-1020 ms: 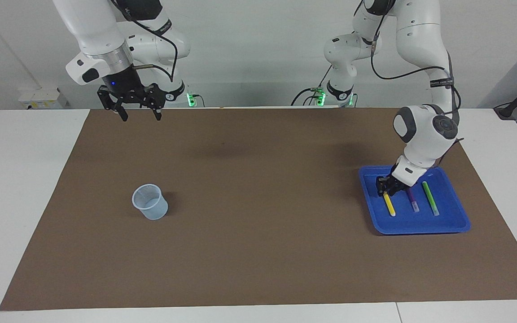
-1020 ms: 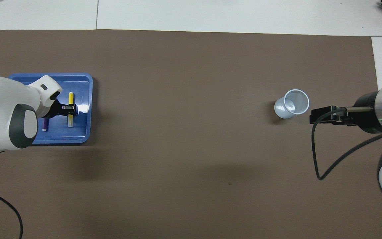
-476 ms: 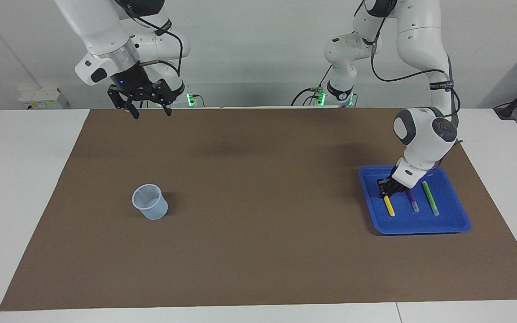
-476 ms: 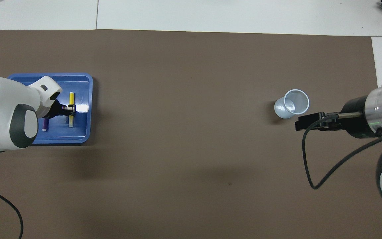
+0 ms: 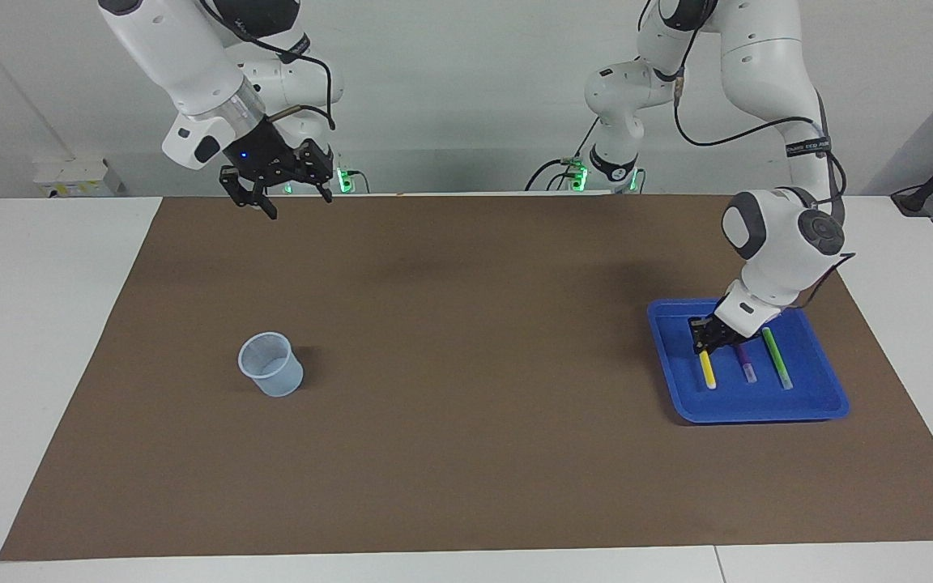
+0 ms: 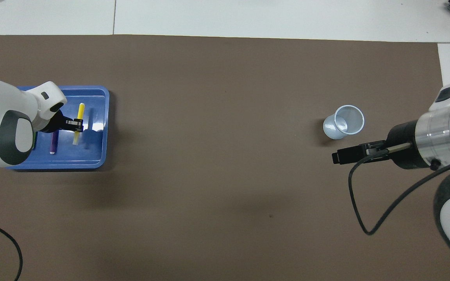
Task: Transfer and insert pens with both arms
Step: 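Lift the yellow pen with the left gripper while the right gripper approaches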
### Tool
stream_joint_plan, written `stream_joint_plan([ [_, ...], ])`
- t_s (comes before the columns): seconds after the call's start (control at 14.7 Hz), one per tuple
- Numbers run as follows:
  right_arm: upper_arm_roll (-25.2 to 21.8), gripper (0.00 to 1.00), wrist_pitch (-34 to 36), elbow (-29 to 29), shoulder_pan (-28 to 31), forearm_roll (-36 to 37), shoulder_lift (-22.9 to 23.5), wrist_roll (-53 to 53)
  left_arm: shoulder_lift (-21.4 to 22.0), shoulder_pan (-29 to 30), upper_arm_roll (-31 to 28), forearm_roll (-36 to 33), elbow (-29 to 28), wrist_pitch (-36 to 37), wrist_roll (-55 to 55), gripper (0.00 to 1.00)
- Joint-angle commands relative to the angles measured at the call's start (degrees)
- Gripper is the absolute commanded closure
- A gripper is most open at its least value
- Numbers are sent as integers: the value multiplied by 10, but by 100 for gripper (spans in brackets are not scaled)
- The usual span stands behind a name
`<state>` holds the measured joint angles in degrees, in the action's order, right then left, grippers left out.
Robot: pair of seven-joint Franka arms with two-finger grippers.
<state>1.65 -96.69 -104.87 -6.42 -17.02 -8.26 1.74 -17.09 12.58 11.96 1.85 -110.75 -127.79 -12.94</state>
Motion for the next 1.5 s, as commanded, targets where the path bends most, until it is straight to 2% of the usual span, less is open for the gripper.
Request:
stream_joint_plan([
  [0.0,-1,0,-42,-17,-31,-16,3,3,2,32,4,5,15,30,-98,100],
  [0.34,-1,0,-63,-17,-40,-30,11,-42,7,29,11,26,28,27,-206,100],
  [0.61,0,0,-92,-17,-48,-30,18,-84,9,27,27,151,28,30,-317,100],
  [0.88,0,0,-130,-17,-76,-30,31,-166,14,27,67,234,28,30,-343,100],
  [1.09,0,0,-184,-17,-90,-35,47,-218,14,27,119,240,38,23,-343,100],
  [1.16,0,0,-195,-16,-89,-63,54,-220,15,25,136,241,35,19,-343,100],
  [1.43,0,0,-276,-11,-88,-131,79,-247,14,-17,145,248,39,4,-342,100],
])
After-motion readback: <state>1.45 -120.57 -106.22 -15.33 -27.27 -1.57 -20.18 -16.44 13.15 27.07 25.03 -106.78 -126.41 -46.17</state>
